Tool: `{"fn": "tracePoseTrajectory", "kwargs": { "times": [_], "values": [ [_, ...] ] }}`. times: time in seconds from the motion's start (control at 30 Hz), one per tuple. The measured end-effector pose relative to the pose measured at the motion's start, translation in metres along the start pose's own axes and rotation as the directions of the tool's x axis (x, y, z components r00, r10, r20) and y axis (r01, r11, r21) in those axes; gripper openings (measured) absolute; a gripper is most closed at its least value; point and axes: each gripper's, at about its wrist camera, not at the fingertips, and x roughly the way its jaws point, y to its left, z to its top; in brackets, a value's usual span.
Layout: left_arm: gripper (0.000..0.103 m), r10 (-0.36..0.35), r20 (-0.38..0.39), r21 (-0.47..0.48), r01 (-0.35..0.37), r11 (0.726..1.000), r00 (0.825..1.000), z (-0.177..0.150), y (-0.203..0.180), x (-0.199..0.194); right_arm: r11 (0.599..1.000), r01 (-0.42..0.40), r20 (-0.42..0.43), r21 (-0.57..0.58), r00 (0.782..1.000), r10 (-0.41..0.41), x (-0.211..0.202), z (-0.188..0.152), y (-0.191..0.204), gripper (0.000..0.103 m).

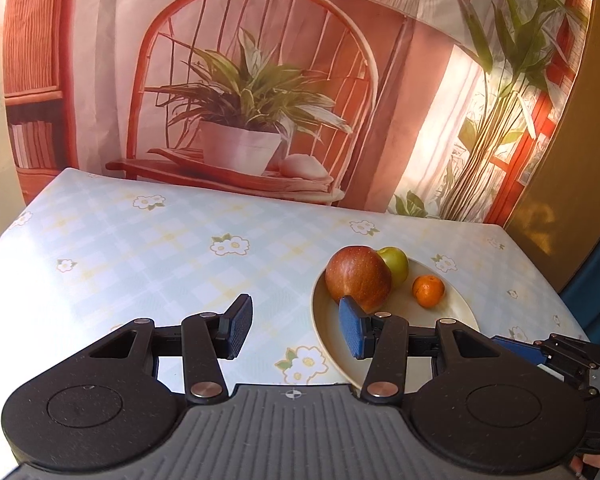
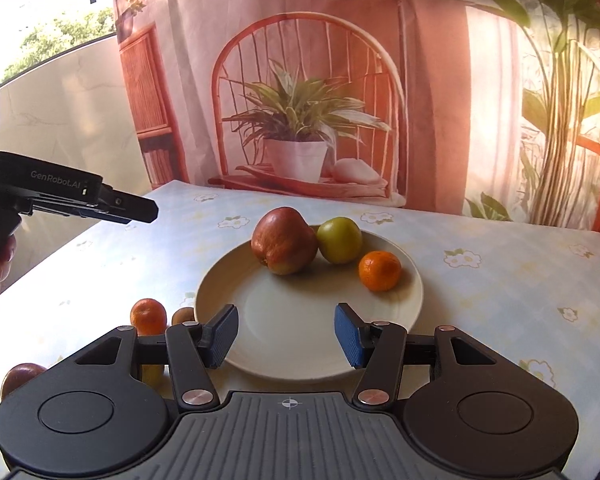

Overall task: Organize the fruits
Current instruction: 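Open the left gripper to release the apple and pull both tools back, then close the right gripper around the small brown kiwi and lift it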

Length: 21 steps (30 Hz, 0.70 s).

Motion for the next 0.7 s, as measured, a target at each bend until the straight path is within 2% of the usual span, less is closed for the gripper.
{"fn": "tracePoseTrajectory", "kwargs": {
  "times": [0.33,0.7],
  "values": [
    [0.051,0.033,0.026,0.024,-0.033,0.999,0.999,-0.029,0.002,-0.051,0.998,0.048,0.043,0.04,0.998,-0.05,-0.039,-0.029,0.013,0.05],
    [0.051,0.053,0.042,-0.069,-0.05,0.996,0.998,-0.058,0.007,-0.076,0.997,0.058,0.021,0.045,0.998,-0.059,-0.067,-0.063,0.03,0.05]
  ]
}}
